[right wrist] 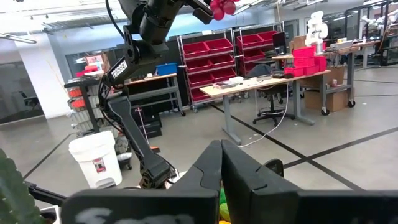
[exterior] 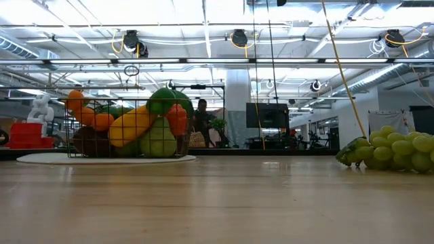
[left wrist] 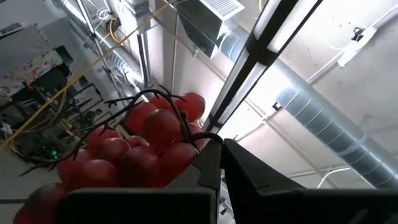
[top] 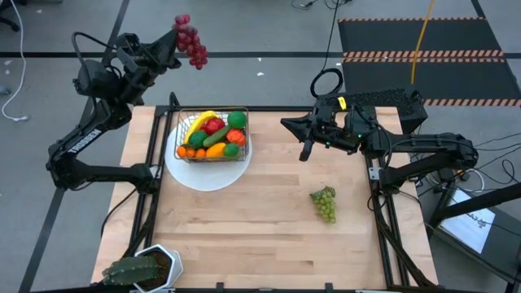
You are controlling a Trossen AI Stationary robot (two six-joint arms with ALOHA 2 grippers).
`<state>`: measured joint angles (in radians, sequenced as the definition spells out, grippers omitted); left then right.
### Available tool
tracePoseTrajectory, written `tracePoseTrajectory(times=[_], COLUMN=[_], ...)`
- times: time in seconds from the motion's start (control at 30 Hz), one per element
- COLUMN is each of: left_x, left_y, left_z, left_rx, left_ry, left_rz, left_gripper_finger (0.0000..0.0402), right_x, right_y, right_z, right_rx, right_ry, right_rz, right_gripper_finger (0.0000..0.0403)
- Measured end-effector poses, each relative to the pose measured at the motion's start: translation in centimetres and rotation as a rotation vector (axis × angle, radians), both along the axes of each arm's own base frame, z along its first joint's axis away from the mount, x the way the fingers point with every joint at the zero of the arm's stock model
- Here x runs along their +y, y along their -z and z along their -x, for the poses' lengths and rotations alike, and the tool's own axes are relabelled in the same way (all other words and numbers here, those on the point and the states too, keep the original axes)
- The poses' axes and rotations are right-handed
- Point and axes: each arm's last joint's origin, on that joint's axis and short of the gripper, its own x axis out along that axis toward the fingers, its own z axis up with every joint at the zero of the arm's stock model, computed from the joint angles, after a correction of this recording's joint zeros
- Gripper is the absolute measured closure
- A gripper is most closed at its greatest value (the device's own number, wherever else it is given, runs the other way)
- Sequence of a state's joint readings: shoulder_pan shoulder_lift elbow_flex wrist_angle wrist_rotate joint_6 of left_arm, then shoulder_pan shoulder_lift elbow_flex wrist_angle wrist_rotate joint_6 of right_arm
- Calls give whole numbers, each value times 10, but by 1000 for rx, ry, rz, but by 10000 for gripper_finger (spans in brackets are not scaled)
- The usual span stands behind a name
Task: Build produce basket
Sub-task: Put the red grapes into the wired basket
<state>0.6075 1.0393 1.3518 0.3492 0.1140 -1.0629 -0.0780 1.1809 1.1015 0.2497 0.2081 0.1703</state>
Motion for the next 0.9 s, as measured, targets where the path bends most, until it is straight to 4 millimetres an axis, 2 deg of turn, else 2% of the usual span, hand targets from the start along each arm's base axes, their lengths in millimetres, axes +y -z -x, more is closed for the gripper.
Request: tracePoseTrajectory(times=[0.17,0.33,0.57,0.9], left_x=[0,0,-3,-19], left_y=[1,3,5,7], left_z=[-1,-3,-2,11], left_rx=[27,68,146,286], left_ry=[10,10,22,-56], left_rz=[-11,-37,-137,-317], left_gripper_finger=[396,386,392,396], right_x=[0,0,0,0], right_y=[0,0,0,0], right_z=[0,0,0,0], right_rx=[0,-5,-15,-15], right_ry=[0,-2,-6,-3], right_rz=[0,-16,-51,-52], right_gripper_finger=[403,403,403,403])
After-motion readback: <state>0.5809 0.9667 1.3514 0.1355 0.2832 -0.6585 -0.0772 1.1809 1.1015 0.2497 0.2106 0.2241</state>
